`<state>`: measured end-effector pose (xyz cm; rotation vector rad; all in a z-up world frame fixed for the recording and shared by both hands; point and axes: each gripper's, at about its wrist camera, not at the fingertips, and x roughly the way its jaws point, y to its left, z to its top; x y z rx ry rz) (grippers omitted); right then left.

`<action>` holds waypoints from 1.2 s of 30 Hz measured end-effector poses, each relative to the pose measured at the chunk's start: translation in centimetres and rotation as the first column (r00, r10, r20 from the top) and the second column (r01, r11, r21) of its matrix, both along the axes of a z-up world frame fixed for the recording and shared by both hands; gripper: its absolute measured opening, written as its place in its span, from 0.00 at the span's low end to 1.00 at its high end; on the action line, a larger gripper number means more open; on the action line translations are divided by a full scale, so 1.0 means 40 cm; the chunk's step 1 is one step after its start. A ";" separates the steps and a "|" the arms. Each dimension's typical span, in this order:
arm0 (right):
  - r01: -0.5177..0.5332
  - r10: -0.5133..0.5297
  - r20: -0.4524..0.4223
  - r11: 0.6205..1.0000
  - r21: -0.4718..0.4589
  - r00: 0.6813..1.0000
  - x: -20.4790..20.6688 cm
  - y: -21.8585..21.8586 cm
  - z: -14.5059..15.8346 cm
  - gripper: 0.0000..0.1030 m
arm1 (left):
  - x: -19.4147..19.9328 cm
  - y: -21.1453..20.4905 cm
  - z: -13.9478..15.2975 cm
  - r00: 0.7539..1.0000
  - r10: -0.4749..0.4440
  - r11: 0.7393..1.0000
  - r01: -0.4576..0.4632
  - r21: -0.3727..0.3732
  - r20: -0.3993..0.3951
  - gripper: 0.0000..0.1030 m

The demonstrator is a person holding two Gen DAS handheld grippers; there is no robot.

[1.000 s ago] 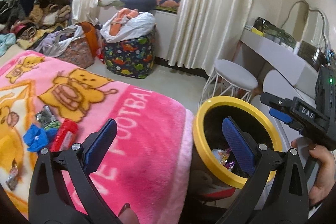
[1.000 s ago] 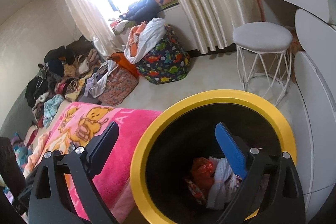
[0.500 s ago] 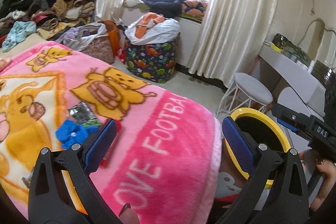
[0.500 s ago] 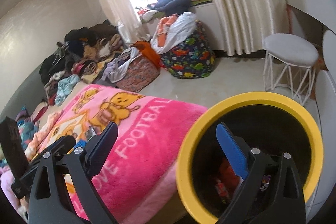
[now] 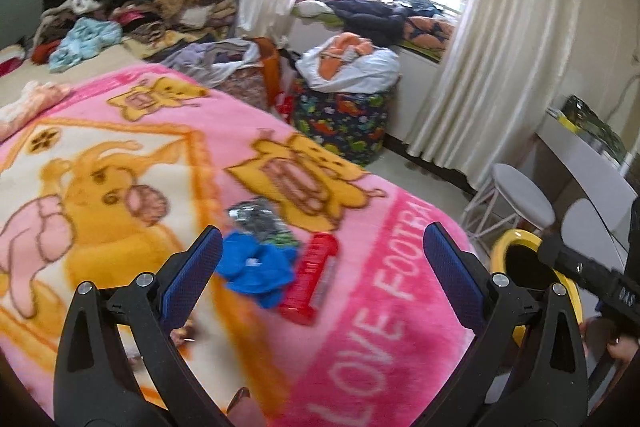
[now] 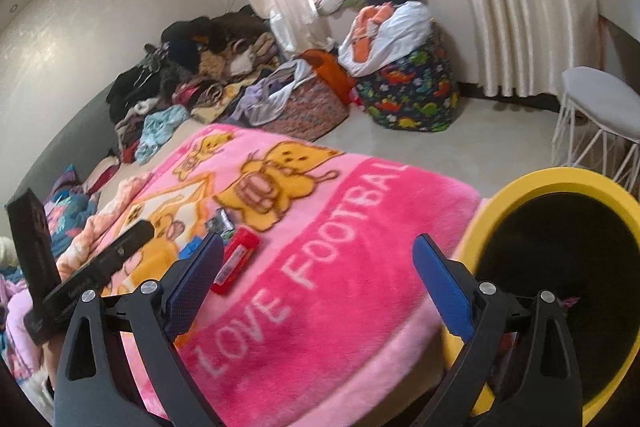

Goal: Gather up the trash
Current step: 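Move both open tools back to the remaining trash on the blanket, then grasp red tube with right tool while left grasps blue plastic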

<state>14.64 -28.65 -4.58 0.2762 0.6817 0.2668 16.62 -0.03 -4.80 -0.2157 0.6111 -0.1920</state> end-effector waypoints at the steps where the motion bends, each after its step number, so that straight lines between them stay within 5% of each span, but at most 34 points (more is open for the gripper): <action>1: -0.009 0.009 -0.006 1.000 -0.002 1.000 0.005 0.011 -0.004 0.90 | 0.004 0.015 -0.002 1.000 0.013 1.000 -0.013 0.002 -0.008 0.90; 11: -0.110 0.110 -0.076 0.994 0.006 0.991 0.083 0.132 -0.056 0.90 | 0.043 0.151 -0.058 0.992 0.072 0.997 -0.076 -0.031 -0.101 0.90; 17: -0.159 0.155 -0.102 0.987 -0.025 0.983 0.125 0.205 -0.080 0.89 | 0.067 0.190 -0.097 0.986 0.054 0.995 -0.066 -0.075 -0.155 0.75; 22: -0.169 0.160 -0.147 0.984 -0.049 0.976 0.174 0.248 -0.120 0.81 | 0.107 0.203 -0.133 0.975 -0.006 0.986 -0.031 -0.162 -0.221 0.60; 36: -0.210 0.222 -0.308 0.975 0.071 0.925 0.300 0.322 -0.241 0.57 | 0.179 0.193 -0.197 0.942 -0.070 0.977 -0.001 -0.212 -0.327 0.44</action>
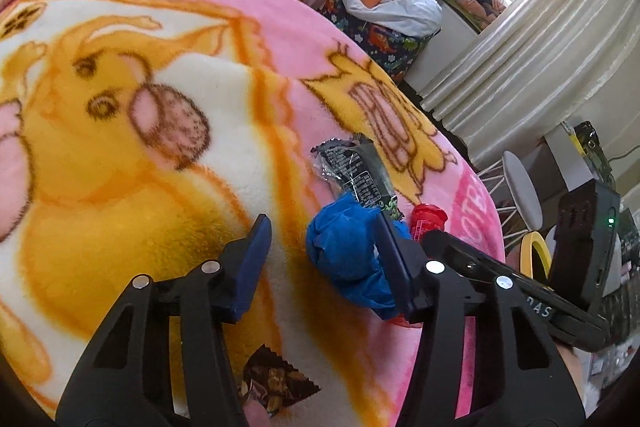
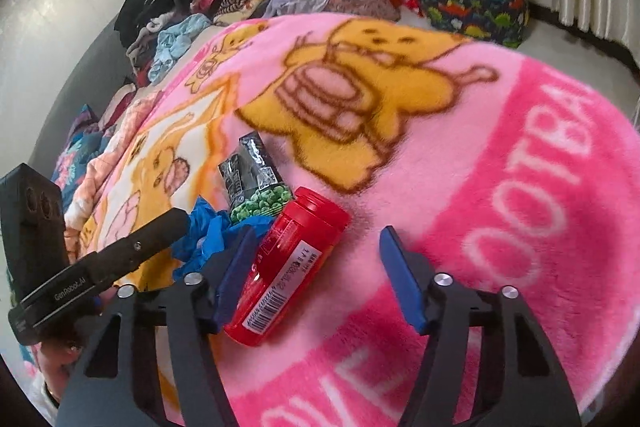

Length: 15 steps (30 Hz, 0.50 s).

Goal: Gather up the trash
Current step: 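Grasp red tube with right tool while left grasps blue plastic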

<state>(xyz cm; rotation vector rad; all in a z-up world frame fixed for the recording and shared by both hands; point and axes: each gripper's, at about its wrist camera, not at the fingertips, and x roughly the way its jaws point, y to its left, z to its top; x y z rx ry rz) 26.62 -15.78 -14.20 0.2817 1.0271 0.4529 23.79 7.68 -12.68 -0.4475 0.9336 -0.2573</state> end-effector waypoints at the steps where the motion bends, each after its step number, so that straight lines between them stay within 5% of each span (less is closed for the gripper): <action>1: -0.003 0.003 -0.010 1.000 0.015 1.000 0.004 0.001 -0.006 0.56 | 0.001 -0.001 -0.001 1.000 -0.004 1.000 0.004 -0.004 -0.001 0.44; 5: -0.016 0.020 -0.048 0.996 0.087 0.999 0.021 0.002 -0.027 0.41 | 0.005 -0.006 -0.009 1.000 -0.010 1.000 0.010 -0.017 -0.009 0.38; 15: -0.033 0.032 0.016 0.994 0.107 0.999 -0.061 -0.035 0.020 0.32 | -0.011 -0.032 0.000 1.000 -0.017 1.000 0.017 -0.016 -0.008 0.11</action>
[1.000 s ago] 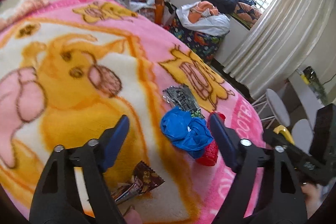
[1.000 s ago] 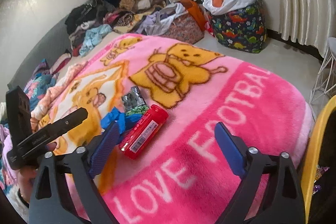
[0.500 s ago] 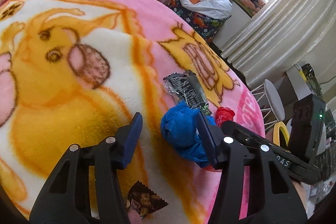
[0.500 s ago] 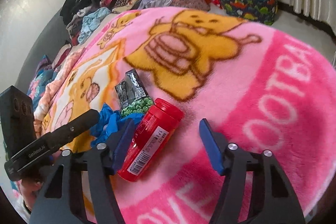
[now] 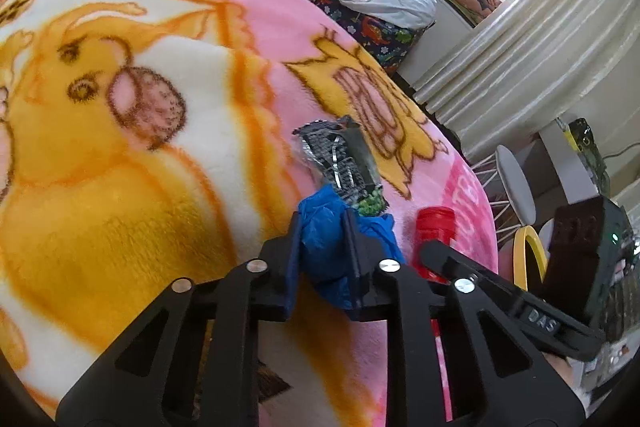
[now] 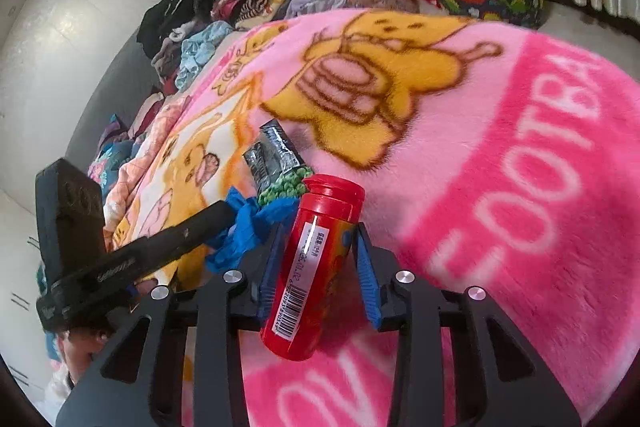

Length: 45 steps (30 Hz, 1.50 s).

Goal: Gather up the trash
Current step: 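Grasp red tube with right tool while left grasps blue plastic, then carry the held red tube and blue plastic over the yellow-rimmed bin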

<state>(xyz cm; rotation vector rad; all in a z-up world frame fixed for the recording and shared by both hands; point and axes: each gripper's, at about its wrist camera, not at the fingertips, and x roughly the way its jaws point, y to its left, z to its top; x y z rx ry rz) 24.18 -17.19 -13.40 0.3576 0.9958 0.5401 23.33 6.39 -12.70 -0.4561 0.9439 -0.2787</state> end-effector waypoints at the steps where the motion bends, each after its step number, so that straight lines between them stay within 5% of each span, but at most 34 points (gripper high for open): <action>1: 0.002 -0.002 0.017 1.000 -0.010 1.000 -0.012 -0.004 0.009 0.32 | -0.006 -0.003 0.005 1.000 0.003 1.000 -0.003 0.001 0.010 0.09; 22: 0.081 -0.073 0.209 0.996 -0.029 0.975 -0.188 -0.124 0.149 0.31 | -0.134 -0.172 0.137 0.979 -0.084 0.993 0.067 0.097 0.185 0.05; 45: 0.249 -0.241 0.298 0.968 0.012 0.924 -0.277 -0.328 0.242 0.31 | -0.196 -0.335 0.201 0.954 -0.188 0.978 0.159 0.138 0.233 0.04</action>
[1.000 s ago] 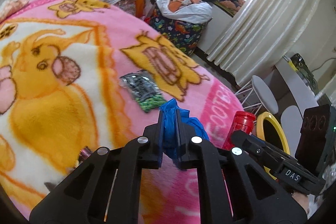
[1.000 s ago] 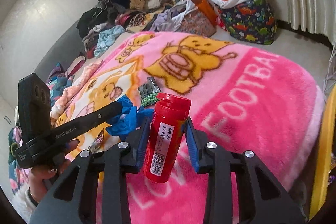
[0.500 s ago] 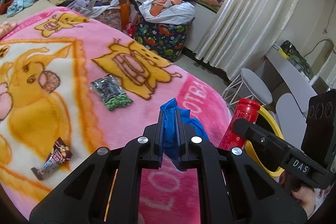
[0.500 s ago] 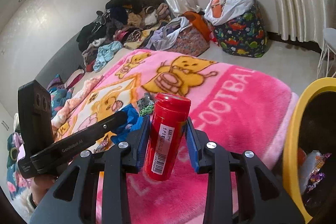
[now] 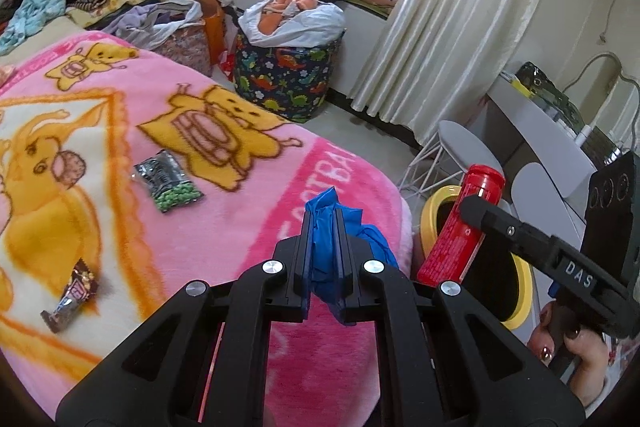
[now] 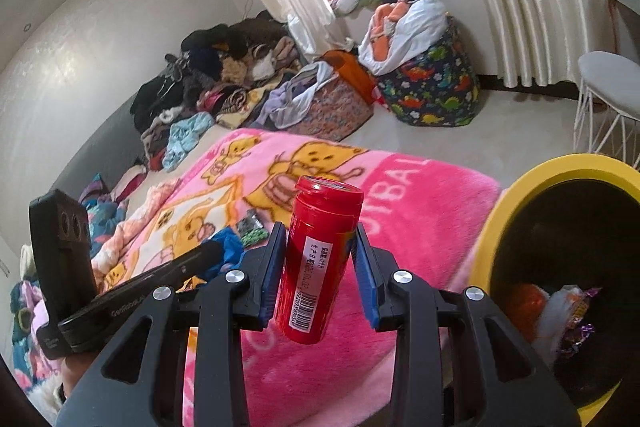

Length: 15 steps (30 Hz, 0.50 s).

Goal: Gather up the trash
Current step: 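Carry the held red tube and blue plastic over the yellow-rimmed bin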

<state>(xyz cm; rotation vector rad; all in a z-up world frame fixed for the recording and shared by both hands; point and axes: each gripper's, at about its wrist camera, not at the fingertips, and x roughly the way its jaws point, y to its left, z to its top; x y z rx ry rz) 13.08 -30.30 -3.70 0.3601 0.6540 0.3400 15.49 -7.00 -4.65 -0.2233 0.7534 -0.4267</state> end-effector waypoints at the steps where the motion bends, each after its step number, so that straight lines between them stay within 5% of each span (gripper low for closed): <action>1: 0.009 -0.009 0.004 1.000 -0.001 1.000 -0.004 -0.012 0.003 0.31 | -0.001 -0.005 0.002 1.000 -0.003 1.000 0.003 0.001 0.001 0.04; 15: 0.105 -0.105 0.029 0.994 -0.003 0.994 -0.037 -0.135 0.015 0.31 | -0.031 -0.104 0.031 0.997 -0.076 0.997 0.075 0.025 0.034 0.04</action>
